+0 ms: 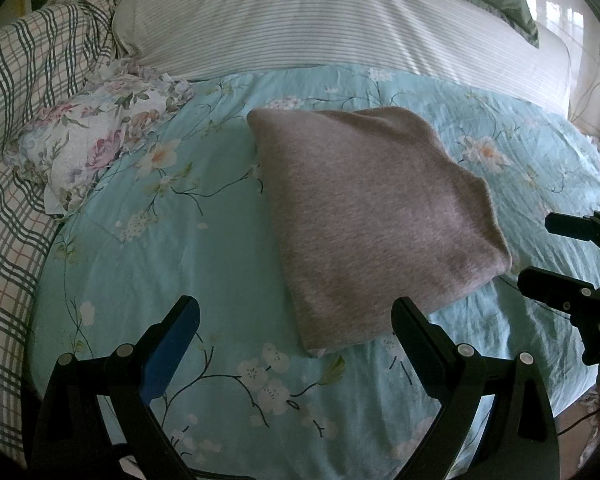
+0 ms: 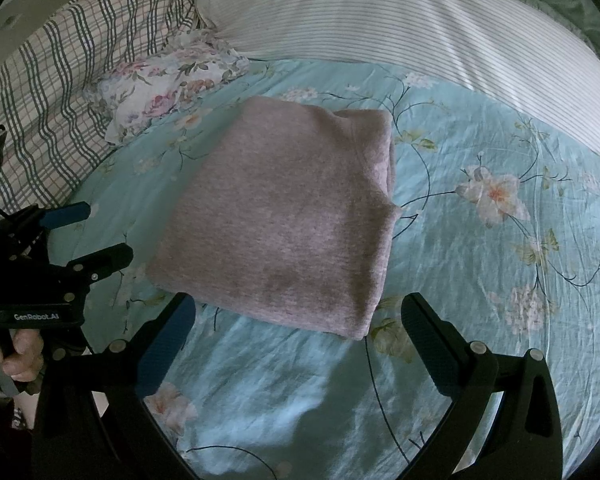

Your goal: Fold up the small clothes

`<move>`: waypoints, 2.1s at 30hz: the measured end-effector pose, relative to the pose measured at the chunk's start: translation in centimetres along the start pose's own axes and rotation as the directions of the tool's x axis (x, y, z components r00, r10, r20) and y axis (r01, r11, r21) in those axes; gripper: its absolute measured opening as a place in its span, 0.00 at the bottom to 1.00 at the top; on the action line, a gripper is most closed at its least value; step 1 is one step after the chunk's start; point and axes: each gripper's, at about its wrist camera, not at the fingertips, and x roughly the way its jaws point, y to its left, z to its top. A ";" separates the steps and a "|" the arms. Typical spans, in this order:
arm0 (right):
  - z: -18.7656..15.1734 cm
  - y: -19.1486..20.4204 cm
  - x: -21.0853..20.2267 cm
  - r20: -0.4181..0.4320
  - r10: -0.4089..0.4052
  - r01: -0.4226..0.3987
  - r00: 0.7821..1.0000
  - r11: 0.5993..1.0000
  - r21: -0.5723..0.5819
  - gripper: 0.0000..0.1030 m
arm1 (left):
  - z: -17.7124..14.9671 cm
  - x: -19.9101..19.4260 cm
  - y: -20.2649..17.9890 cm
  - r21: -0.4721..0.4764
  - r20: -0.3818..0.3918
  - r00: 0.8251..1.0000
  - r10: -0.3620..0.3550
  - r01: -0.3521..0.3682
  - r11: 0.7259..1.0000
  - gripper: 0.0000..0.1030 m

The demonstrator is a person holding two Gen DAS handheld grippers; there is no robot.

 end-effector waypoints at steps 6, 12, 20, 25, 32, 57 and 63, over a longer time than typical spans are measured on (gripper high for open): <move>0.0 0.1 0.0 0.001 0.000 0.000 1.000 1.000 0.003 1.00 | 0.1 -0.3 -0.2 0.000 0.006 1.000 -0.001 0.001 1.000 0.94; 0.0 0.2 -0.1 0.003 -0.002 0.002 1.000 1.000 0.001 1.00 | 0.2 -0.4 -0.4 -0.001 0.006 1.000 0.000 0.000 1.000 0.94; 0.1 0.3 -0.1 0.003 -0.002 0.002 1.000 1.000 0.003 1.00 | 0.2 -0.4 -0.5 -0.005 0.008 1.000 -0.003 0.003 1.000 0.94; 0.1 0.4 -0.1 0.005 -0.002 0.002 1.000 1.000 0.002 1.00 | 0.2 -0.4 -0.4 -0.007 0.006 1.000 -0.004 0.004 1.000 0.94; 0.3 0.4 -0.1 0.006 -0.001 0.001 1.000 1.000 0.002 1.00 | 0.4 -0.2 -0.4 -0.007 0.005 1.000 -0.005 0.006 1.000 0.94; 2.1 -0.7 1.1 0.024 0.008 -0.008 1.000 1.000 0.005 1.00 | 1.4 0.9 -0.8 -0.019 0.016 1.000 0.009 -0.008 1.000 0.94; 2.3 -0.7 1.5 0.024 0.011 -0.011 1.000 1.000 0.009 1.00 | 1.7 1.4 -0.3 -0.039 0.015 1.000 0.001 0.000 0.999 0.94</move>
